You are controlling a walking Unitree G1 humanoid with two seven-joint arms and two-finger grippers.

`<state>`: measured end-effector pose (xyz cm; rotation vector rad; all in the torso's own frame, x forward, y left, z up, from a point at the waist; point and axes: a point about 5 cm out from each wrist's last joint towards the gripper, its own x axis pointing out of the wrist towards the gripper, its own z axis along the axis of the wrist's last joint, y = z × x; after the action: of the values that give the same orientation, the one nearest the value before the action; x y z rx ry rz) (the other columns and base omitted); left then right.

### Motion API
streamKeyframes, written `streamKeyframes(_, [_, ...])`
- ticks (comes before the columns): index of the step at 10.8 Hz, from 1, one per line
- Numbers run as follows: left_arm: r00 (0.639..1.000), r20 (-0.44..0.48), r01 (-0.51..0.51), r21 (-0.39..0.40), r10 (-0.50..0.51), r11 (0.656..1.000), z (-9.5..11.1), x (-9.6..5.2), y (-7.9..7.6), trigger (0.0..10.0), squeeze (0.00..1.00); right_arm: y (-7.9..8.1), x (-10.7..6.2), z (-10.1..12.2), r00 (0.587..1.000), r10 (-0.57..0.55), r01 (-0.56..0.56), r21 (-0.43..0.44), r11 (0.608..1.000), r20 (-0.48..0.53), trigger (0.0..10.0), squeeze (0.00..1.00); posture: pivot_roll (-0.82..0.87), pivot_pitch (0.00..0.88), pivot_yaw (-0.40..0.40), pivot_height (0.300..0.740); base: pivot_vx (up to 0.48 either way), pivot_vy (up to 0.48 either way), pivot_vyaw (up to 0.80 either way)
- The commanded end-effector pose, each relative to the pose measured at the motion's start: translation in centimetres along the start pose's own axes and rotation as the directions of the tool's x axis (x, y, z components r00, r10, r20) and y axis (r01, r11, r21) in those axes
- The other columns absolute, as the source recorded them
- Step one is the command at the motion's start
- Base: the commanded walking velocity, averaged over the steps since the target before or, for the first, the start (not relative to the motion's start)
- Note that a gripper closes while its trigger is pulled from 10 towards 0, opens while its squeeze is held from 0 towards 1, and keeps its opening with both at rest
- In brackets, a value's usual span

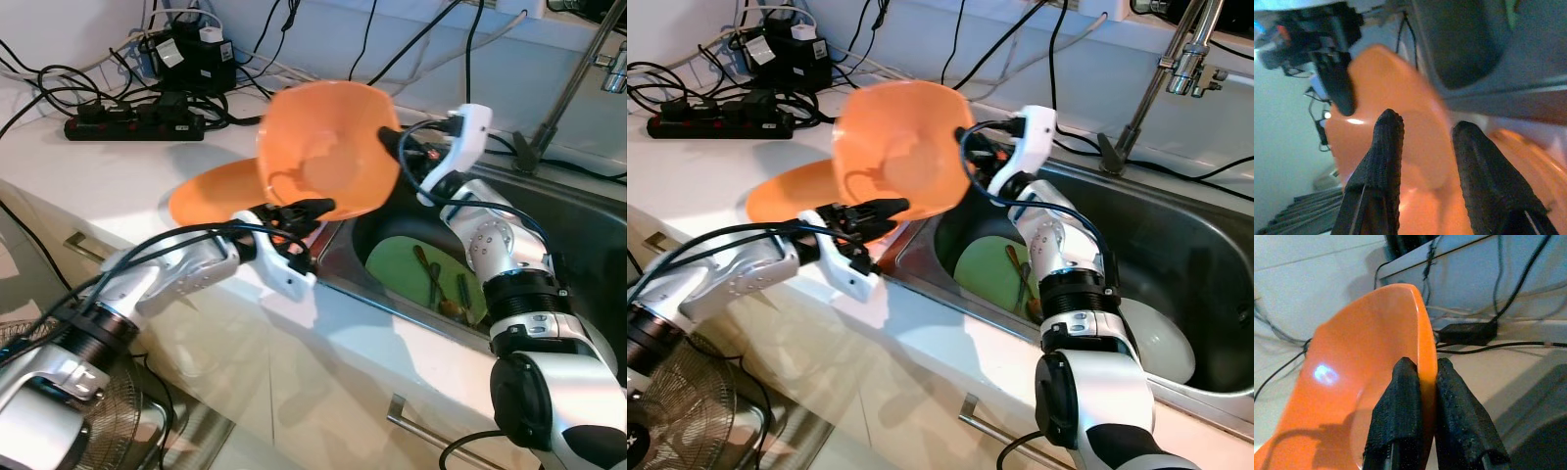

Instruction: Kitchen organization

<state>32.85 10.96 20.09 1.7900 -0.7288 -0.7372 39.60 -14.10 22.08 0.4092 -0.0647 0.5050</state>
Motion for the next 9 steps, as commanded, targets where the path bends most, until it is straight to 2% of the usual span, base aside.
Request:
streamKeyframes(1, [0.998, 0.002, -0.058, 0.004, 0.058, 0.998, -0.2, 0.1, 1.6, 10.0, 0.00, -0.3, 0.3, 1.6, 0.998, -0.040, 0.040, 0.004, 0.999, 0.056, 0.0, 0.00, 0.24, 0.000, -0.068, 0.740, 0.000, 0.000, 0.00])
streamKeyframes(4, [0.998, -0.007, -0.062, -0.034, 0.062, 0.997, 0.3, 0.4, 1.3, 10.0, 0.00, -3.2, -0.6, 2.5, 0.964, -0.247, 0.243, 0.055, 0.968, 0.097, 0.0, 0.00, 0.25, 0.000, -0.068, 0.740, 0.000, 0.000, 0.00])
streamKeyframes(5, [0.997, -0.020, -0.071, -0.057, 0.070, 0.996, 0.5, 0.4, 1.2, 10.0, 0.00, -5.1, -1.5, 3.6, 0.921, -0.363, 0.342, 0.148, 0.928, 0.145, 0.0, 0.00, 0.25, 0.000, -0.067, 0.740, 0.000, 0.000, 0.00])
streamKeyframes(6, [0.997, -0.029, -0.078, -0.078, 0.076, 0.994, 0.7, 0.5, 1.1, 10.0, 0.00, -6.4, -2.4, 4.5, 0.882, -0.434, 0.389, 0.234, 0.891, 0.186, 0.0, 0.00, 0.25, 0.000, -0.067, 0.740, 0.000, 0.000, 0.00])
streamKeyframes(7, [0.996, -0.041, -0.085, -0.102, 0.081, 0.991, 0.8, 0.5, 1.0, 10.0, 0.00, -7.3, -3.1, 4.8, 0.852, -0.486, 0.433, 0.257, 0.864, 0.196, 3.8, 0.00, 0.25, 0.000, -0.064, 0.740, 0.000, 0.000, 0.00])
streamKeyframes(8, [0.995, -0.051, -0.092, -0.119, 0.086, 0.989, 0.9, 0.6, 0.9, 10.0, 0.00, -7.8, -3.5, 4.6, 0.838, -0.509, 0.459, 0.253, 0.852, 0.196, 10.0, 0.00, 0.25, 0.000, -0.063, 0.740, 0.000, 0.000, 0.00])
streamKeyframes(9, [0.993, -0.068, -0.105, -0.154, 0.096, 0.983, 1.0, 0.7, 0.9, 10.0, 0.00, -8.4, -4.1, 4.5, 0.814, -0.543, 0.499, 0.233, 0.835, 0.206, 10.0, 0.00, 0.25, 0.000, -0.060, 0.740, 0.000, 0.000, 0.00])
